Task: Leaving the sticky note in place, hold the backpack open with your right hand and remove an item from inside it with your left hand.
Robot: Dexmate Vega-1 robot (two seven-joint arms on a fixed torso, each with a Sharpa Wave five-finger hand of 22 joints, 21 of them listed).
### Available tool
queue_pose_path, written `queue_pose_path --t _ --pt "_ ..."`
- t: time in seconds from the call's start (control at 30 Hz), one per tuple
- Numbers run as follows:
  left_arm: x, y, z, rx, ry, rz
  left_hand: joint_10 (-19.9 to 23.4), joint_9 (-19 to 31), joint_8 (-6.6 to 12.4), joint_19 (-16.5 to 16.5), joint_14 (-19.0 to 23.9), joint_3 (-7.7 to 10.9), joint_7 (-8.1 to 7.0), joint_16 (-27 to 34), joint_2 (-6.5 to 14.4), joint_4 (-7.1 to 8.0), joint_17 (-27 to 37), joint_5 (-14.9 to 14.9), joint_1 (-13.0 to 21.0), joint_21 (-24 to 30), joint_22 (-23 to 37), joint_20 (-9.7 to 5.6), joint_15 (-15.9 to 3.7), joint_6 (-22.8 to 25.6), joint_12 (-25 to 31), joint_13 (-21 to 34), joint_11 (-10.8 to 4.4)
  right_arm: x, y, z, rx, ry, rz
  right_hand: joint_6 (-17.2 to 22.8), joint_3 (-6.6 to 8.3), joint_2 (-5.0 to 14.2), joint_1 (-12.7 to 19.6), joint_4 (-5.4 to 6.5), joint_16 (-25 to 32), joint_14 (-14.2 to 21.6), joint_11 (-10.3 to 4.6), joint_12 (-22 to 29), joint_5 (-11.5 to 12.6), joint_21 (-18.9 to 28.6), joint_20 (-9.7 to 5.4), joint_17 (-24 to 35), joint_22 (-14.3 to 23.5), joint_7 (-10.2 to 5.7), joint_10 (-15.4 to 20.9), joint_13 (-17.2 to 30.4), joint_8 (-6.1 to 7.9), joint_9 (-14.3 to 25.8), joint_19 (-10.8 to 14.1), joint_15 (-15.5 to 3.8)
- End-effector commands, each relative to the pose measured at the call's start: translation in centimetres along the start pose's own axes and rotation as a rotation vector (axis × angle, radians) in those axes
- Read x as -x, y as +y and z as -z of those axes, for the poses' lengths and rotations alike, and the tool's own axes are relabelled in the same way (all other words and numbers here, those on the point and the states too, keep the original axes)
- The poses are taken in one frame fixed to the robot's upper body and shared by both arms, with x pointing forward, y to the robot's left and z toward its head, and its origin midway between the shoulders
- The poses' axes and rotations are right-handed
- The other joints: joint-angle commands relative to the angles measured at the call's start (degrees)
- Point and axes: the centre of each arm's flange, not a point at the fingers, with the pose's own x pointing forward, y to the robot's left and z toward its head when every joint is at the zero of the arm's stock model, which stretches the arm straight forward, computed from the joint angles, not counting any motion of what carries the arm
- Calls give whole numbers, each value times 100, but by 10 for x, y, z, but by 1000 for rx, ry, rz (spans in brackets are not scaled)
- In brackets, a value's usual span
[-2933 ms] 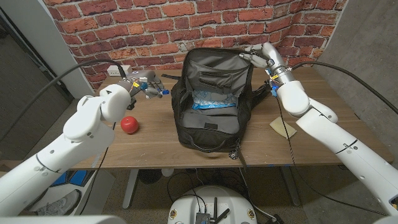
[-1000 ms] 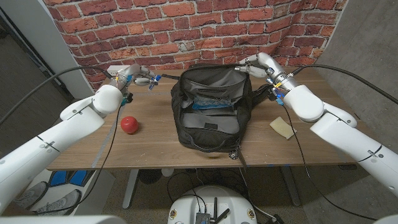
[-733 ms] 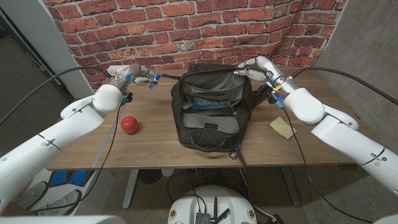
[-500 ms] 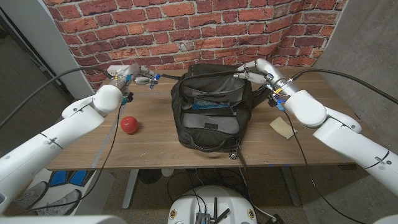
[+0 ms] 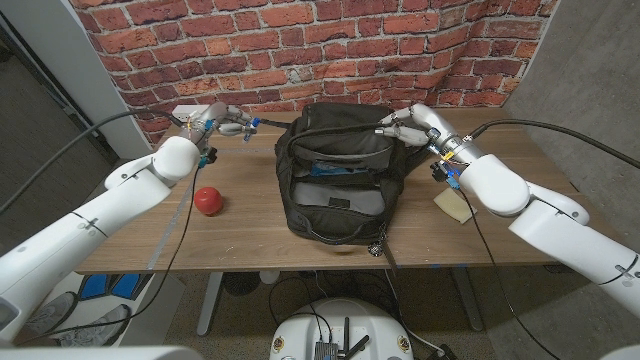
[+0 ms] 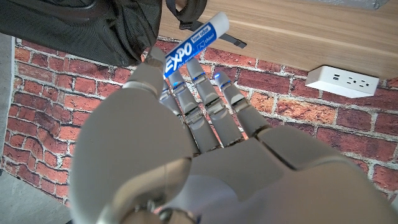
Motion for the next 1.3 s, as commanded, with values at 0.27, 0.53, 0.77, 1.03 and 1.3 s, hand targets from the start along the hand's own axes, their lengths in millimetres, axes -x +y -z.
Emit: queue_pose_path --t 0.27,0.53,0.77,1.03,1.3 --pt "-13 -6 5 73 -41 -15 41 12 18 63 -22 111 41 -23 126 63 12 27 52 40 26 -799 -424 43 52 18 6 25 22 -3 -15 77 -15 87 -7 25 58 -2 -27 -48 2 25 23 -5 -515 27 15 -39 8 -4 40 28 -11 -686" --pt "-18 -13 9 92 -52 3 49 14 12 61 -34 118 60 -27 130 65 10 28 49 37 25 -802 -425 33 56 19 6 37 35 -3 -8 121 -12 94 -19 2 60 -9 -36 -66 1 26 21 -2 -493 33 13 -47 6 3 45 27 -9 -681" --pt "-19 -14 11 97 -61 11 49 15 12 61 -44 122 47 -30 130 65 9 29 46 36 25 -802 -423 39 57 19 7 43 45 -2 9 141 -15 83 -41 -26 48 -9 -45 -88 0 9 16 0 -487 39 12 -82 -41 11 43 27 -7 -668" --pt "-22 -13 14 85 -74 33 52 16 13 62 -55 126 41 -34 125 64 7 29 42 35 25 -801 -422 45 58 20 7 51 57 -5 21 170 -39 56 -59 -57 60 -23 -62 -132 -18 -11 12 -4 -468 45 12 -114 -106 26 37 29 -18 -674" --pt "-25 -10 13 30 -73 75 44 16 12 60 -60 131 43 -33 127 65 7 30 39 33 25 -802 -424 47 55 19 5 60 65 -6 28 202 -54 -11 -88 -112 93 -51 -93 -229 -35 -56 9 -20 -416 55 11 -154 -225 33 20 32 -62 -673"
